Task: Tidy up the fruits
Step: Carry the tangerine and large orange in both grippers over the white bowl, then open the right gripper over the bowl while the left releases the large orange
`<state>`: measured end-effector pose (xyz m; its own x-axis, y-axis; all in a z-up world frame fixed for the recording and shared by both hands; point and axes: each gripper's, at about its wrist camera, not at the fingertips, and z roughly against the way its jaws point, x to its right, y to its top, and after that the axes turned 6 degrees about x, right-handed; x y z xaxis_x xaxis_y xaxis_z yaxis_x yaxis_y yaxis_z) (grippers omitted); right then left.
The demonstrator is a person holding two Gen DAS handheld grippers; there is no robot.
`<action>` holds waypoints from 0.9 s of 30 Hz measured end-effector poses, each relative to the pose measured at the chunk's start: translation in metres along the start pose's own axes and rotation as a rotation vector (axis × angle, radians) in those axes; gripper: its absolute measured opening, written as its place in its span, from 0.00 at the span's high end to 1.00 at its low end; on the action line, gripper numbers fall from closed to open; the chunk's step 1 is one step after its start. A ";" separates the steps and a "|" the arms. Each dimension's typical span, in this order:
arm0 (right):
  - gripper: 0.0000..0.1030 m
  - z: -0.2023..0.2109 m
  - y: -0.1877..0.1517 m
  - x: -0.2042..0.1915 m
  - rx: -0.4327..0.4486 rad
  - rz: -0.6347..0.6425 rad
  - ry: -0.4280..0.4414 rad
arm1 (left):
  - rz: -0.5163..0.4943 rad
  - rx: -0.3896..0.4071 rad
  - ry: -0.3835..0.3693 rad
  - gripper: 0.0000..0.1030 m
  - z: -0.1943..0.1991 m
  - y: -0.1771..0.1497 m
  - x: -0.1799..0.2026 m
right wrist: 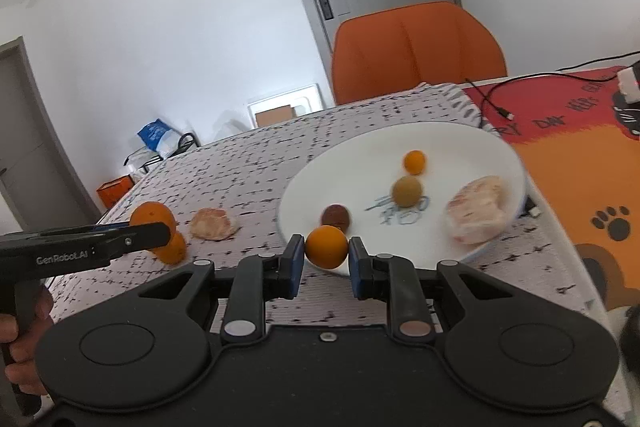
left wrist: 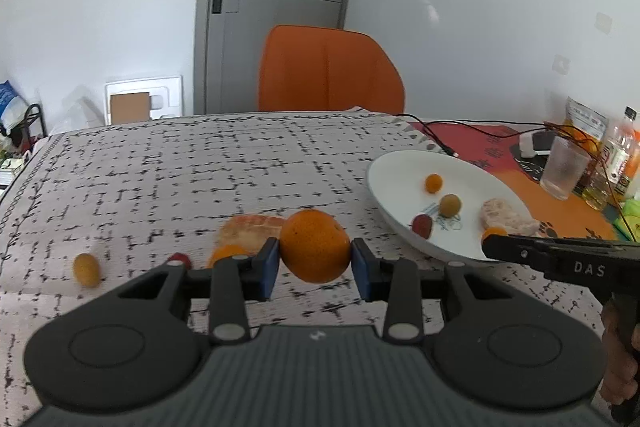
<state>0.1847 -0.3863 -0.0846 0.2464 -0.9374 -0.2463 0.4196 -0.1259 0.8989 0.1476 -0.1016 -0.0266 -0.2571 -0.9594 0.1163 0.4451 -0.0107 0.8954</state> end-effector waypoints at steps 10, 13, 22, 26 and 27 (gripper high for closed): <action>0.72 0.003 -0.003 0.020 0.020 -0.018 -0.051 | -0.028 -0.013 -0.027 0.64 -0.013 0.001 0.021; 0.72 0.008 -0.003 0.025 0.030 -0.031 -0.044 | -0.040 -0.015 -0.034 0.64 -0.017 0.003 0.028; 0.72 0.023 -0.004 0.036 0.042 -0.043 -0.044 | -0.075 -0.026 -0.071 0.64 -0.027 0.003 0.054; 0.71 0.027 -0.006 0.040 0.038 -0.049 -0.053 | -0.087 -0.032 -0.090 0.64 -0.033 0.003 0.065; 0.71 0.028 -0.006 0.041 0.038 -0.050 -0.055 | -0.088 -0.032 -0.095 0.64 -0.034 0.003 0.067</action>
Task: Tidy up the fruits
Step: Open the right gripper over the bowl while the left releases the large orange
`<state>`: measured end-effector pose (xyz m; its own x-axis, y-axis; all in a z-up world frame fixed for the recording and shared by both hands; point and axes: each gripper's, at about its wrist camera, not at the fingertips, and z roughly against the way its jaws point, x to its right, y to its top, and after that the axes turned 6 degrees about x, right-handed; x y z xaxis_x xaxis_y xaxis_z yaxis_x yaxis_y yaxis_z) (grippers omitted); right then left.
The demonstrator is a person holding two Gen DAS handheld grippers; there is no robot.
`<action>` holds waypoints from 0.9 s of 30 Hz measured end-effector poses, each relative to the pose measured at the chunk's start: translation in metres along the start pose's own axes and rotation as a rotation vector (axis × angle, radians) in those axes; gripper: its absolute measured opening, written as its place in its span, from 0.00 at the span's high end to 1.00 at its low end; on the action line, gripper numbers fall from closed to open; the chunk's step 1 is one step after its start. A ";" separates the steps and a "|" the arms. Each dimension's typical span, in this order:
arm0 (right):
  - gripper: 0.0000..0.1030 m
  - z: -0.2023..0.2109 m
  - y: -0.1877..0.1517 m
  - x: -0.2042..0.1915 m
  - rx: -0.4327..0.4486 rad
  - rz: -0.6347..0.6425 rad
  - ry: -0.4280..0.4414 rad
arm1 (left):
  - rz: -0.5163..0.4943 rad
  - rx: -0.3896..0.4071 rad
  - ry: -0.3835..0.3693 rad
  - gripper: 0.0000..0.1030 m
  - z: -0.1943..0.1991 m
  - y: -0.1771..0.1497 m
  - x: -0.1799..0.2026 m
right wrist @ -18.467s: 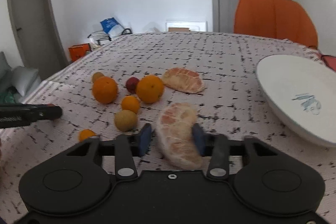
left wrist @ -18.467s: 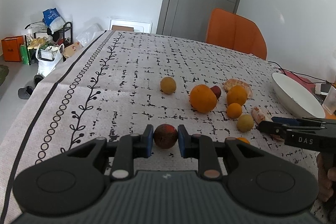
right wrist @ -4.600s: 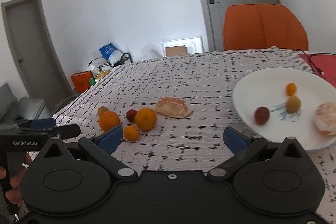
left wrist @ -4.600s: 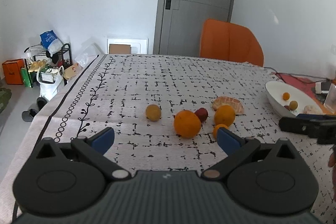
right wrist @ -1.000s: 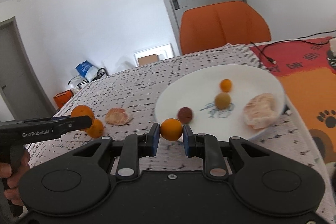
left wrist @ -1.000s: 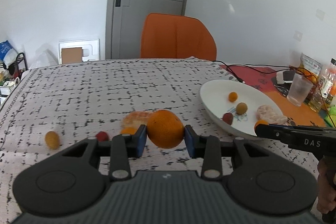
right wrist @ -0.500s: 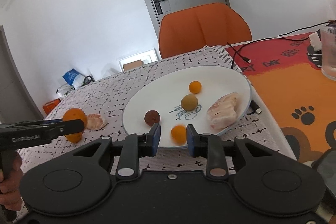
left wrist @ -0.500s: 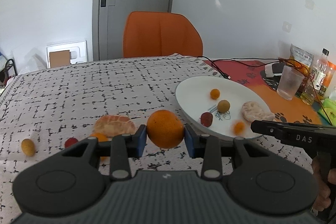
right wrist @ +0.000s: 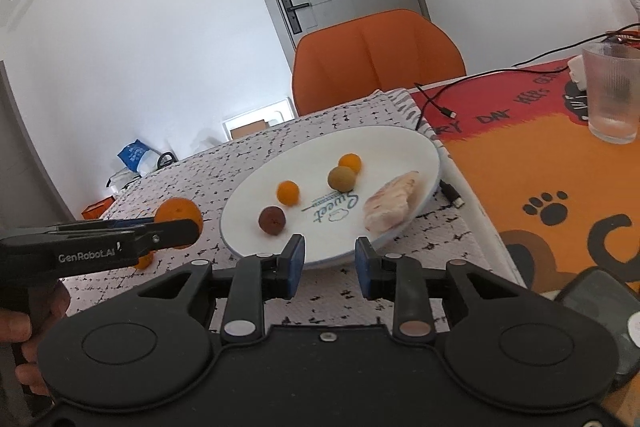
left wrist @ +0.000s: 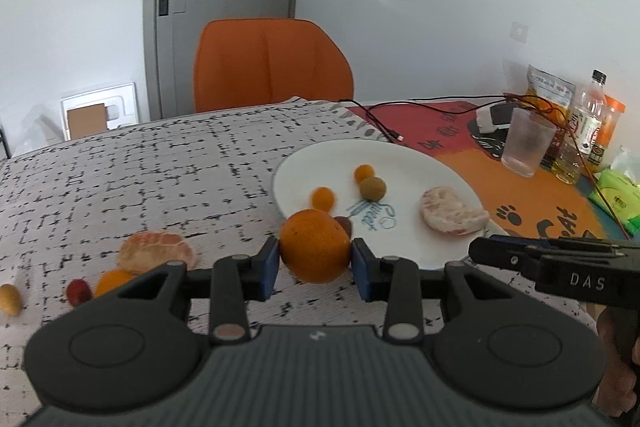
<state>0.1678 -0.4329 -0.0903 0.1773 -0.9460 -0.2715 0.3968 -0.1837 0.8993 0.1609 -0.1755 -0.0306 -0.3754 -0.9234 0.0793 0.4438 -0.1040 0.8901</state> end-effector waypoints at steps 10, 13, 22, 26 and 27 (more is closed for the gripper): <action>0.64 0.005 0.000 0.006 0.001 0.003 -0.035 | -0.034 0.007 -0.064 0.64 -0.014 0.010 0.021; 0.58 0.006 0.001 0.007 0.004 0.003 -0.052 | -0.045 0.000 -0.082 0.64 -0.019 0.012 0.024; 0.51 0.011 0.000 0.008 0.012 0.009 -0.068 | -0.055 0.003 -0.095 0.60 -0.023 0.018 0.034; 0.51 0.010 0.001 0.007 0.014 0.008 -0.064 | -0.044 -0.008 -0.078 0.60 -0.019 0.019 0.028; 0.50 0.010 0.001 0.006 0.017 0.007 -0.063 | -0.043 -0.010 -0.073 0.60 -0.017 0.019 0.026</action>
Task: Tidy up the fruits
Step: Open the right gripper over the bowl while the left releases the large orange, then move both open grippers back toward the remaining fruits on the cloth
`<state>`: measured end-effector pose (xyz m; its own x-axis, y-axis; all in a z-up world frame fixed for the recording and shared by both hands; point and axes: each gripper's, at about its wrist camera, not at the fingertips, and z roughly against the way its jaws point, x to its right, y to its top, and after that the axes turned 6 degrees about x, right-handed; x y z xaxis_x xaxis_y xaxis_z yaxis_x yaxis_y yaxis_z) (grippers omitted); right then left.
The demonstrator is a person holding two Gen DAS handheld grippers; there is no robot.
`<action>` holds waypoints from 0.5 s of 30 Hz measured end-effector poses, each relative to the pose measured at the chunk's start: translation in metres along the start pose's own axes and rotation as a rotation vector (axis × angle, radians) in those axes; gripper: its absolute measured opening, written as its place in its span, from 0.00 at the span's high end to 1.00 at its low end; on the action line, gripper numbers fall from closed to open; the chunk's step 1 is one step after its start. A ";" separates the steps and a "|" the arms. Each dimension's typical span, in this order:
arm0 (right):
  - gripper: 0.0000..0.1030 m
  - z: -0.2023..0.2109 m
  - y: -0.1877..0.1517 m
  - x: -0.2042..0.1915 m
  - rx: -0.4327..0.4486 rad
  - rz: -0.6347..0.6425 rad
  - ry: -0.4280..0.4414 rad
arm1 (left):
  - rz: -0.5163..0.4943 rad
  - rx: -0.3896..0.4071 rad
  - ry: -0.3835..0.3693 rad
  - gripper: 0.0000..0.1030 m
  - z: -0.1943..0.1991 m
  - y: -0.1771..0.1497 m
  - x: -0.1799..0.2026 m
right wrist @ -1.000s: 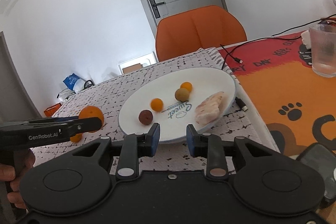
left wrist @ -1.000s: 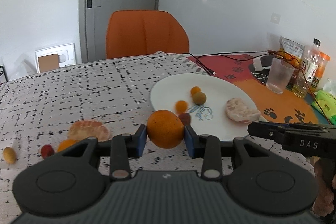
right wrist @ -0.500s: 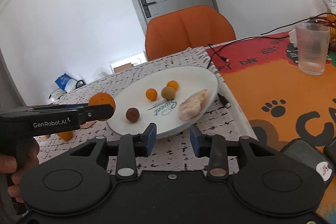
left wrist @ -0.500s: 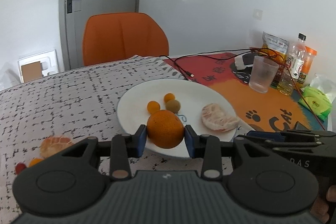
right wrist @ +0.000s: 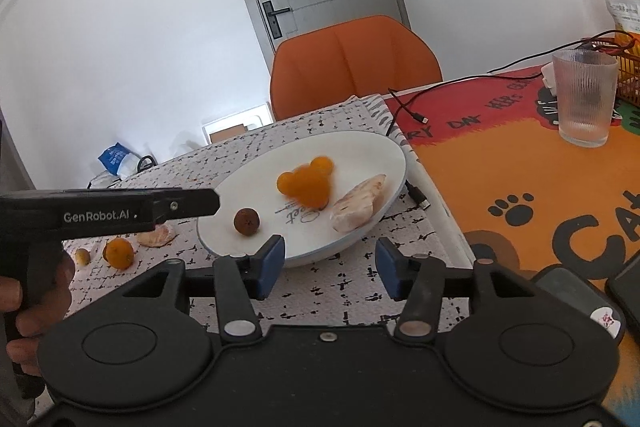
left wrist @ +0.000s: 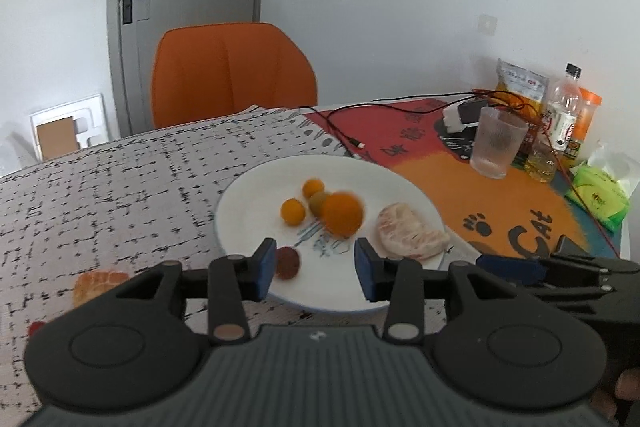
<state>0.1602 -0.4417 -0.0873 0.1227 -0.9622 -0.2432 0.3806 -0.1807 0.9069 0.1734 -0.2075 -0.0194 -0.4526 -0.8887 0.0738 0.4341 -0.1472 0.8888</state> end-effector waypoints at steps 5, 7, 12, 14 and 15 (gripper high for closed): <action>0.50 -0.001 0.000 -0.002 0.002 -0.007 -0.002 | 0.002 0.003 0.026 0.47 0.011 -0.003 -0.011; 0.49 -0.001 0.000 -0.004 0.002 -0.003 -0.003 | 0.000 0.008 0.042 0.41 0.016 -0.005 -0.016; 0.44 -0.003 0.001 -0.012 0.002 -0.001 -0.003 | 0.009 0.027 0.078 0.22 0.029 -0.007 -0.028; 0.43 -0.004 0.001 -0.016 0.000 0.008 0.000 | 0.007 0.025 0.099 0.16 0.034 -0.008 -0.032; 0.41 -0.004 0.001 -0.019 0.001 0.014 0.001 | 0.007 0.022 0.107 0.16 0.036 -0.008 -0.035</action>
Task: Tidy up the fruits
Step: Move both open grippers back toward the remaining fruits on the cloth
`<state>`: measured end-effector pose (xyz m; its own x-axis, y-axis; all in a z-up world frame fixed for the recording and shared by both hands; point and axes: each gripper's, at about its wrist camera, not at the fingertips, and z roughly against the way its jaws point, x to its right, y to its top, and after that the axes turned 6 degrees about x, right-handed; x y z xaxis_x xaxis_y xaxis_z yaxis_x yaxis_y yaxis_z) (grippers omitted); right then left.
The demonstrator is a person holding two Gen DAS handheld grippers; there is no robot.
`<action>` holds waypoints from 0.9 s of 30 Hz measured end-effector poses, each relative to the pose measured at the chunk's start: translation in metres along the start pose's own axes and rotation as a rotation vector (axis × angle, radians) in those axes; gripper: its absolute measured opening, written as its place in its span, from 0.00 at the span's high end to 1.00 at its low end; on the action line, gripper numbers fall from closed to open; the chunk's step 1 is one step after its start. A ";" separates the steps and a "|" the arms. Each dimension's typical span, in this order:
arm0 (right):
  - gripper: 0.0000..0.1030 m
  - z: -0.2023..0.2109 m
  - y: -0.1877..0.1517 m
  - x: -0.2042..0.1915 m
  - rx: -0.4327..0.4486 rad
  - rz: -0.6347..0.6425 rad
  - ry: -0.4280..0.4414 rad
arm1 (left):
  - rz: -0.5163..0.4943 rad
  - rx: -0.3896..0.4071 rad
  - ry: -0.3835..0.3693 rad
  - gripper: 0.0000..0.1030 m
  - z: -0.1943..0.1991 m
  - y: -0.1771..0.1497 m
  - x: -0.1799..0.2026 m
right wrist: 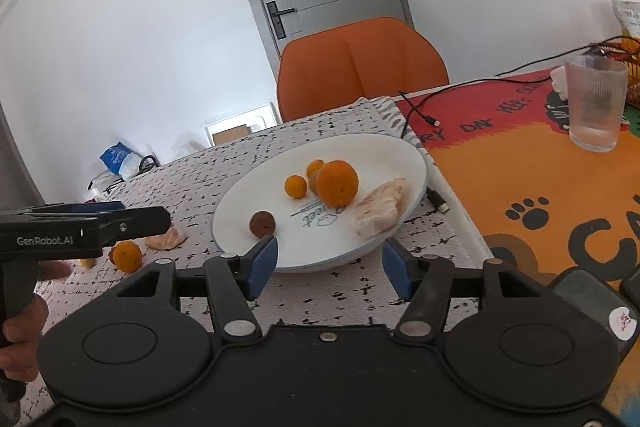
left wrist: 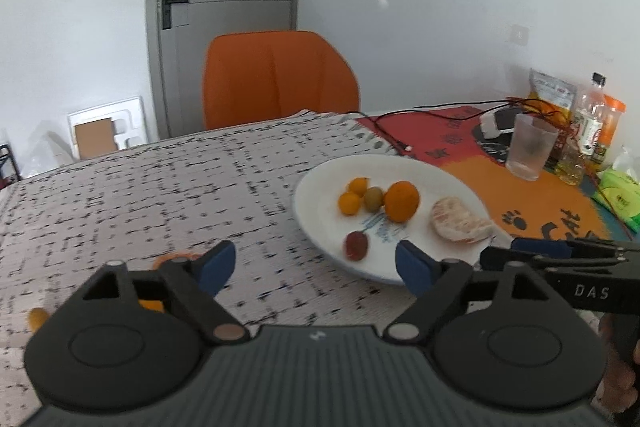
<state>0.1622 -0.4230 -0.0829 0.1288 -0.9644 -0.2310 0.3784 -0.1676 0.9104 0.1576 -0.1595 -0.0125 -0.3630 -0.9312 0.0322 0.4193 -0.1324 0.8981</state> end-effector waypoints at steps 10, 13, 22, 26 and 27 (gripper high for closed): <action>0.30 -0.006 0.002 -0.022 0.003 0.041 0.021 | 0.041 -0.002 0.068 0.10 0.017 -0.009 -0.033; 0.28 -0.008 0.003 -0.029 0.002 0.058 0.022 | 0.050 0.012 0.086 0.03 0.022 -0.011 -0.042; 0.04 -0.013 0.003 -0.049 0.006 0.086 0.050 | 0.091 0.031 0.131 0.00 0.039 -0.018 -0.067; 0.00 -0.012 0.003 -0.061 0.018 0.094 0.078 | 0.134 0.048 0.143 0.00 0.049 -0.022 -0.081; 0.00 -0.013 0.004 -0.064 0.016 0.098 0.085 | 0.138 0.049 0.148 0.00 0.051 -0.023 -0.084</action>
<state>0.1670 -0.3590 -0.0693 0.2417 -0.9557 -0.1680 0.3456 -0.0770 0.9352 0.1361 -0.0611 -0.0134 -0.1767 -0.9797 0.0950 0.4139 0.0136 0.9102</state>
